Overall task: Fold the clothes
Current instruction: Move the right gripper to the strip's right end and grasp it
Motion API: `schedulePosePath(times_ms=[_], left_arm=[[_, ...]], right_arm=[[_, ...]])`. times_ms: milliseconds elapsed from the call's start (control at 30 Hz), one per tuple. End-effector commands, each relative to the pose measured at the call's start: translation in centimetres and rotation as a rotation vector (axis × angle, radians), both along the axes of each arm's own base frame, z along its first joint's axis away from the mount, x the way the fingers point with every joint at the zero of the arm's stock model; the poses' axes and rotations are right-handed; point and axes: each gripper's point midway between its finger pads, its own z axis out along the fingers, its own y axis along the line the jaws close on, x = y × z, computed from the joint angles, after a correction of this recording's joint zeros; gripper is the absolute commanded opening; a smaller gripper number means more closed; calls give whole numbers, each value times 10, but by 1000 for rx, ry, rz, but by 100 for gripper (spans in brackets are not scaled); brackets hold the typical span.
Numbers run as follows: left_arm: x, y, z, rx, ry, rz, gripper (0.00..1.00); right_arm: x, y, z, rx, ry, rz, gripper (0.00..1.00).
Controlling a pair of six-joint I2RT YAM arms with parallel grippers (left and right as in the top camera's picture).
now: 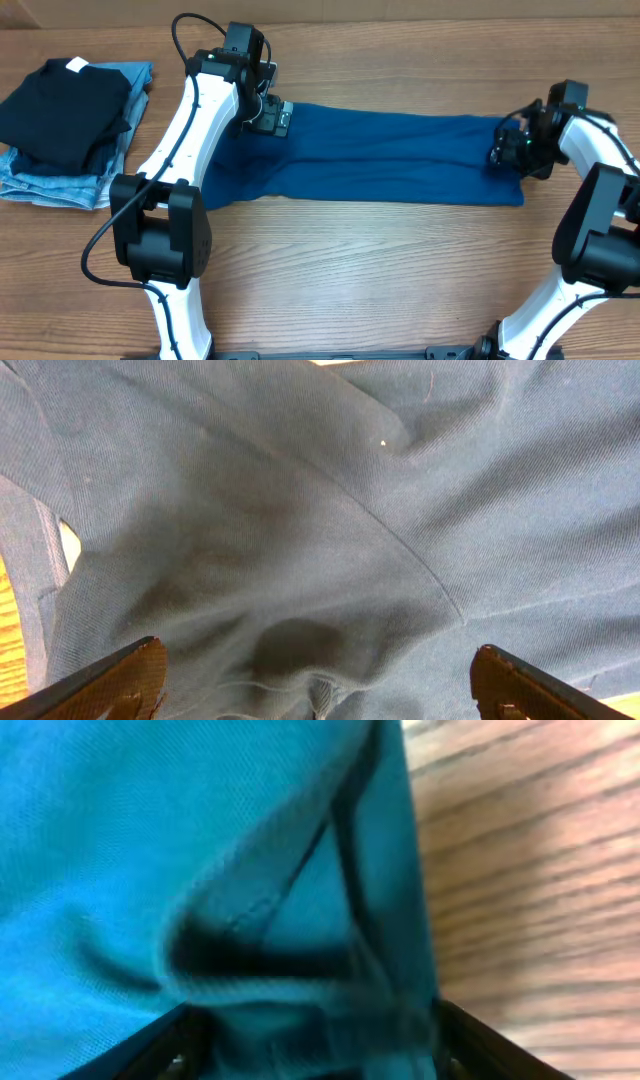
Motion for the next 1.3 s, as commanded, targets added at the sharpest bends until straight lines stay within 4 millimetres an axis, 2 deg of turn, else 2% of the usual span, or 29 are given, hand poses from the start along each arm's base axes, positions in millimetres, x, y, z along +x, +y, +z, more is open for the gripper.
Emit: schedulePosePath(times_ms=[0,67,133,233,333,500,567,733,933,1167,1200,1267], left_arm=[[2,-5,5,-16,-9,-10,100],[2,-5,5,-16,-10,-9,100],[2,-5,5,-16,-9,-10,100],[1,-5,5,-15,-4,-10,100],[-1,-5,4,-13,3,-10,100],[0,-5,4,-14,1,-10,100],[0,-5,5,-14,0,-10,100],[1,-5,5,-15,-6,-10,100],[2,-5,5,-16,-7,-10,100],[4,-5,6,-18,-17,-9,100],[4,-5,6,-18,-18,-9,100],[4,-6,6,-18,-19,-10,100]], right_arm=[[-15,9,-21,27,8,14,74],[-22,17,-29,51,18,23,71],[-25,15,-30,36,35,15,66],[-33,-15,-33,-73,78,-109,66],[-33,-25,-32,-72,63,-138,66],[-29,-20,-32,-48,49,-130,66],[-30,-17,-32,-45,53,-123,61],[-29,3,-30,62,43,-101,56],[-35,5,-31,65,66,-75,56],[-39,11,-46,37,42,8,55],[-40,11,-48,36,39,8,53],[-40,12,-50,37,31,9,34]])
